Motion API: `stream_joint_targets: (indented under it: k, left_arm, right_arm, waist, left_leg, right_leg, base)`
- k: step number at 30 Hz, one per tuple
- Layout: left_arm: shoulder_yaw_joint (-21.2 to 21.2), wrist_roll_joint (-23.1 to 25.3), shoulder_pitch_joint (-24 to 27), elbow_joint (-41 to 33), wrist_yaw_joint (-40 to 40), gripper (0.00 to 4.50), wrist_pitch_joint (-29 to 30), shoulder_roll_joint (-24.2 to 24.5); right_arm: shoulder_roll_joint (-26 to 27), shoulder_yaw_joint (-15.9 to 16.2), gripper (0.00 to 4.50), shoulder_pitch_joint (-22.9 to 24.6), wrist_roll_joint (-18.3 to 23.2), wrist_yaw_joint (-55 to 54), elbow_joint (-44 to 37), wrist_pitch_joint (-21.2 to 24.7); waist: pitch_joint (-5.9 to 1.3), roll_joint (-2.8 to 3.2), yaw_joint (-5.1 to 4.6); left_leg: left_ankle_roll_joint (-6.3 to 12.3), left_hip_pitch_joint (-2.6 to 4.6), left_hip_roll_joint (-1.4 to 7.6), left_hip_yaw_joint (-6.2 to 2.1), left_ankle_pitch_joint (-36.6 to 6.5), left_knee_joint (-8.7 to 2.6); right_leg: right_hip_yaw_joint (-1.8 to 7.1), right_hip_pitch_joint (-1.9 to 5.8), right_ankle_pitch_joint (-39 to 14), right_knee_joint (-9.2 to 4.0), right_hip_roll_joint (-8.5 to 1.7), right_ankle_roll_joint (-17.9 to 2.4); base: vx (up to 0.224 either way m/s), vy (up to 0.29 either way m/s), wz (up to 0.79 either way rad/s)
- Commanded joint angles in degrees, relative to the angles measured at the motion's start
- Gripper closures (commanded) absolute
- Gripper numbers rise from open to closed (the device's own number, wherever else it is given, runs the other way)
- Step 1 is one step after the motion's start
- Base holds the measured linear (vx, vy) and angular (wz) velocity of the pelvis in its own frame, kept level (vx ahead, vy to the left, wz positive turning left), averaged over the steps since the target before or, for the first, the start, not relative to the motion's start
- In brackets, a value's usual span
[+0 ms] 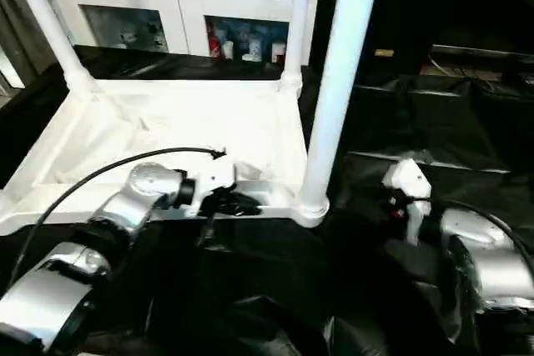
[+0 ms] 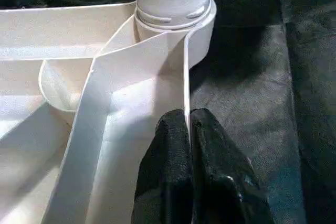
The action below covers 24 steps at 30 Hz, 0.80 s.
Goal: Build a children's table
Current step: Rotate leg to tighten
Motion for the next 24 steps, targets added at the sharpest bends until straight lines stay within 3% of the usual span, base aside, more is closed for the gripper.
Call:
stream_joint_targets:
  k: [1, 4, 6, 7, 9, 13, 15, 17, 19, 20, 22, 23, 24]
  left_arm:
    - [-0.30, -1.61, 1.42, -0.75, -1.79, 4.50, -1.02, 0.02]
    - [-0.27, -1.53, 1.84, -1.23, -1.49, 4.50, -0.68, 0.34]
    - [0.11, -1.40, 1.82, -1.34, -0.26, 4.50, -0.19, 0.27]
    - [0.57, -1.04, 1.42, -0.95, 2.11, 4.50, -0.10, -0.09]
    - [1.22, -1.03, 0.47, -0.09, 4.32, 4.50, 1.23, -0.96]
    - [2.78, -2.02, -0.95, -0.38, 8.21, 3.91, 3.27, -3.00]
    - [3.75, -3.58, -0.35, -2.78, 7.79, 3.85, 4.53, -3.11]
    - [4.38, -4.73, 0.46, -4.95, 6.98, 3.69, 5.35, -2.71]
    - [6.03, -6.62, 2.36, -9.34, 6.76, 3.59, 7.11, -1.20]
    - [7.93, -8.17, 4.64, -14.27, 6.72, 3.44, 9.62, 0.77]
    - [8.68, -8.77, 5.69, -16.40, 6.66, 3.40, 10.74, 1.65]
    - [9.39, -9.35, 7.09, -18.93, 6.50, 3.17, 11.86, 2.77]
    - [10.48, -9.76, 9.19, -22.23, 7.10, 3.07, 13.30, 4.11]
  right_arm:
    - [0.84, 2.52, 1.04, -0.45, -0.34, 0.48, -2.00, 0.50]
    - [2.01, 3.85, 1.04, -0.38, -0.41, 0.50, -2.59, 0.82]
    - [2.36, 4.25, 1.04, -0.11, -0.31, 0.42, -3.24, 1.15]
    - [2.39, 4.31, 1.04, 0.39, -0.28, 0.24, -3.97, 1.45]
    - [1.81, 3.74, 1.04, 1.69, 0.32, 0.31, -5.39, 2.11]
    - [-0.80, 2.37, 0.99, 6.07, 2.04, 1.05, -9.96, 3.75]
    - [-1.68, 1.90, 0.99, 7.97, 3.10, 1.62, -12.62, 5.01]
    - [-2.07, 1.65, 0.99, 9.02, 3.69, 1.80, -14.21, 5.78]
    - [-2.29, 1.30, 0.99, 10.15, 4.66, 1.75, -16.53, 7.10]
    - [-1.85, 0.89, 0.99, 10.29, 5.77, 1.05, -18.12, 8.26]
    - [-1.53, 0.75, 0.99, 10.16, 6.21, 0.69, -18.60, 8.67]
    - [-0.96, 0.80, 0.99, 9.81, 6.55, 0.03, -18.89, 9.01]
    - [0.09, 1.24, 0.99, 9.24, 6.74, -0.66, -18.81, 9.22]
  waist:
    - [-3.34, -1.57, 0.18]
    - [-3.36, -1.90, 0.21]
    - [-3.39, -1.75, 0.30]
    - [-3.34, -2.13, 0.32]
    - [-3.29, -1.96, 0.39]
    - [-3.00, -2.45, 1.16]
    - [-3.06, -2.27, 1.63]
    - [-3.05, -2.03, 1.64]
    - [-2.92, -2.31, 1.31]
    - [-2.84, -2.12, 1.17]
    - [-2.87, -1.76, 0.33]
    - [-2.85, -1.75, 0.17]
    - [-2.94, -1.27, 0.04]
  left_leg:
    - [6.35, 1.04, 2.51, -0.88, -12.43, -3.67]
    - [6.34, 0.97, 2.50, -0.85, -12.38, -3.66]
    - [6.17, 1.07, 2.58, -0.87, -12.29, -3.69]
    - [6.22, 0.98, 2.56, -0.88, -12.17, -3.70]
    - [6.16, 1.02, 2.56, -0.87, -12.31, -3.72]
    - [5.61, 1.17, 2.61, -0.85, -13.86, -3.85]
    - [5.45, 1.52, 2.61, -0.82, -14.40, -3.71]
    - [5.12, 1.11, 2.76, -1.10, -14.56, -4.05]
    - [4.65, 0.73, 2.75, -1.28, -14.76, -4.29]
    - [4.48, 0.75, 2.76, -1.35, -15.06, -4.37]
    - [4.22, 0.81, 2.62, -1.35, -15.72, -4.39]
    - [4.04, 1.03, 2.54, -1.23, -16.21, -4.30]
    - [3.77, 1.22, 2.61, -1.26, -15.91, -4.31]
  right_leg:
    - [1.05, 2.10, -13.37, -3.53, -1.95, -13.62]
    - [1.04, 2.13, -12.85, -3.38, -1.98, -13.75]
    - [1.08, 2.13, -12.88, -3.34, -2.05, -13.79]
    - [1.08, 2.18, -12.63, -3.26, -2.02, -13.81]
    - [1.14, 2.14, -13.09, -3.35, -2.05, -13.60]
    - [1.36, 2.01, -17.47, -3.93, -2.26, -11.71]
    - [1.42, 1.78, -17.83, -3.93, -2.24, -11.63]
    - [1.30, 2.11, -16.86, -3.86, -2.34, -11.95]
    - [1.14, 2.37, -16.18, -3.75, -2.25, -11.74]
    - [1.16, 2.33, -15.94, -3.73, -2.29, -11.87]
    - [1.17, 2.26, -15.10, -3.66, -2.03, -12.30]
    - [1.18, 2.03, -15.64, -3.76, -1.87, -12.20]
    - [1.28, 1.98, -14.73, -3.68, -1.92, -12.67]
  base:
    - [0.000, 0.000, 0.00]
    - [0.000, 0.000, 0.00]
    - [0.000, 0.000, 0.00]
    - [0.000, 0.000, 0.00]
    - [0.000, 0.000, 0.00]
    - [0.000, 0.000, 0.00]
    - [0.000, 0.000, 0.00]
    - [0.000, 0.000, 0.00]
    - [0.000, 0.000, 0.00]
    - [0.000, 0.000, 0.00]
    - [0.000, 0.000, 0.00]
    - [0.000, 0.000, 0.00]
    - [0.000, 0.000, 0.00]
